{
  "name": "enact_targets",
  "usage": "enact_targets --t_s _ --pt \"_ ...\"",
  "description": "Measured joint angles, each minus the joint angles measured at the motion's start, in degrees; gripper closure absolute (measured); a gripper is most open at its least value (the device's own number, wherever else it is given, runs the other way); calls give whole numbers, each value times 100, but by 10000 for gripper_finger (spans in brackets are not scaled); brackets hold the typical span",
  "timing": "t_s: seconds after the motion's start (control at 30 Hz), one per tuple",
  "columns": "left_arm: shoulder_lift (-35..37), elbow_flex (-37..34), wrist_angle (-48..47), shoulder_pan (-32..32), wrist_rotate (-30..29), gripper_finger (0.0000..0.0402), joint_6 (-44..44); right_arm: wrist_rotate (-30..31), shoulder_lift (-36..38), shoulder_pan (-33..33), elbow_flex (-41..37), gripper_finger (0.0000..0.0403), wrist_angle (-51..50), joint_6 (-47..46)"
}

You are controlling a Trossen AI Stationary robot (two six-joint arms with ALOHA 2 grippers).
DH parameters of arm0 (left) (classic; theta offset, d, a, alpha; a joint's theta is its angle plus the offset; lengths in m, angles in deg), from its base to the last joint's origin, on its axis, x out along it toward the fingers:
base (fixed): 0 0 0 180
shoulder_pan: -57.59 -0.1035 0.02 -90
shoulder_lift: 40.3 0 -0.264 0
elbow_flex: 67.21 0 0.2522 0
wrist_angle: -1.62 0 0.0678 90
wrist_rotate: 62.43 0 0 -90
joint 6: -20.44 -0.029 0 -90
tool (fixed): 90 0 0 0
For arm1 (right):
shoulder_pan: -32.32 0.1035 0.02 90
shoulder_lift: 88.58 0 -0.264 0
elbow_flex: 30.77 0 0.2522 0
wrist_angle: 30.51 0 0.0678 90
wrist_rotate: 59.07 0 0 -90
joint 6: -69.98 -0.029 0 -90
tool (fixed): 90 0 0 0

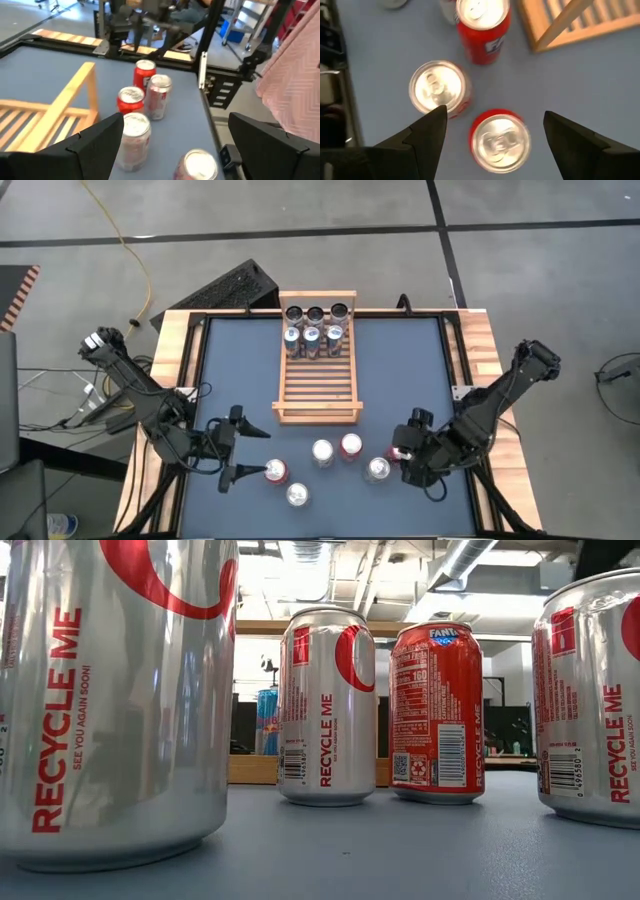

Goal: Place canned beverage on shelf
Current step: Put the left orange soda can on the shelf

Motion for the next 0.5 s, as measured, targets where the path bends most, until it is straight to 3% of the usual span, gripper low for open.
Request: enact_targets --t_s 0.17,0.3,0.5 --pt "-5 -12 -1316 -12 -239 54 674 513 7 29 0 85 -48 15" --pt "-120 9 -1665 97 -483 54 1389 642 -56 -95 4 85 -72 19" --pt "-883 3 -2012 372 -455 54 2381 708 -49 -210 7 85 -70 29"
